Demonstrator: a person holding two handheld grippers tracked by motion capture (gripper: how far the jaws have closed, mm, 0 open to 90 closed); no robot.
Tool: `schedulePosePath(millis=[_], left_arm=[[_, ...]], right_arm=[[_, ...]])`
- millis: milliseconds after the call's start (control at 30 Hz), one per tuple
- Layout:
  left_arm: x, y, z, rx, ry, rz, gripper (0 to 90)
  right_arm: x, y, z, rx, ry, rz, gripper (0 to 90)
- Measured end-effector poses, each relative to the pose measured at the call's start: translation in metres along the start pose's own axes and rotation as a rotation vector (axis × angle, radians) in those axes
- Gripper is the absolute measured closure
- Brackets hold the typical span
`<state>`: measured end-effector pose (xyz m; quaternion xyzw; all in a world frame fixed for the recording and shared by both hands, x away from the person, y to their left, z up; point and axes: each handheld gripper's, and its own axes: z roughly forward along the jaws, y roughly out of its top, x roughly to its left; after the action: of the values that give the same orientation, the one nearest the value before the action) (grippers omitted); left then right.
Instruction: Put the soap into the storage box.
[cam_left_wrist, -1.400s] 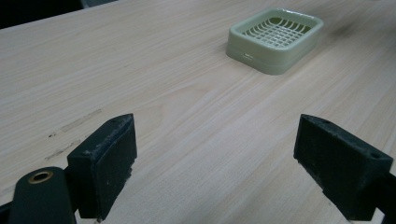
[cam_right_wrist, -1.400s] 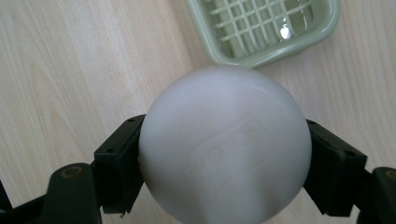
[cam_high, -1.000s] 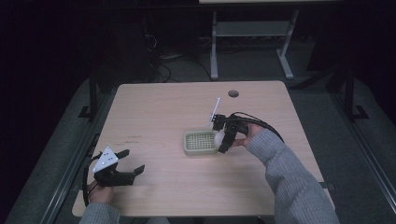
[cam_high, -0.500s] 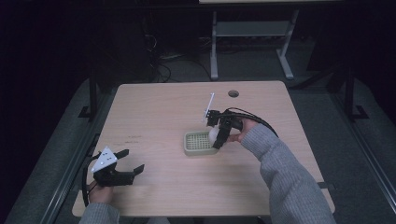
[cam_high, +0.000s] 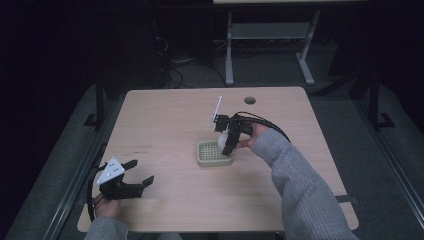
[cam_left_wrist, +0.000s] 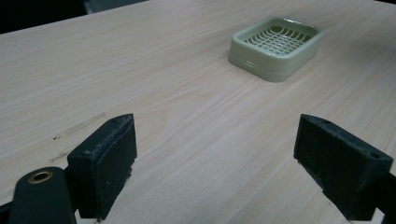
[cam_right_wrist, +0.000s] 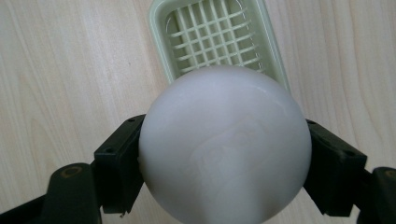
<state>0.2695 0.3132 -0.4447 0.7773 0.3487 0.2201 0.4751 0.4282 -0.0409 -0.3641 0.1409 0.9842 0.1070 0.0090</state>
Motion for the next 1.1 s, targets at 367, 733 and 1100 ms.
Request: schedulePosePath(millis=[367,733,1100], left_arm=[[0.000,0.000,0.000,-0.003,-0.001,-0.001,12.8],[-0.001,0.000,0.001,-0.009,-0.005,-0.006,12.8],[-0.001,0.000,0.001,-0.009,-0.006,-0.006,12.8]], right_arm=[[-0.002,0.016,0.004,0.017,-0.009,-0.025,23.3],[-0.002,0.027,0.015,0.025,-0.002,-0.036,23.4],[-0.004,0.033,0.027,0.029,0.001,-0.028,23.4]])
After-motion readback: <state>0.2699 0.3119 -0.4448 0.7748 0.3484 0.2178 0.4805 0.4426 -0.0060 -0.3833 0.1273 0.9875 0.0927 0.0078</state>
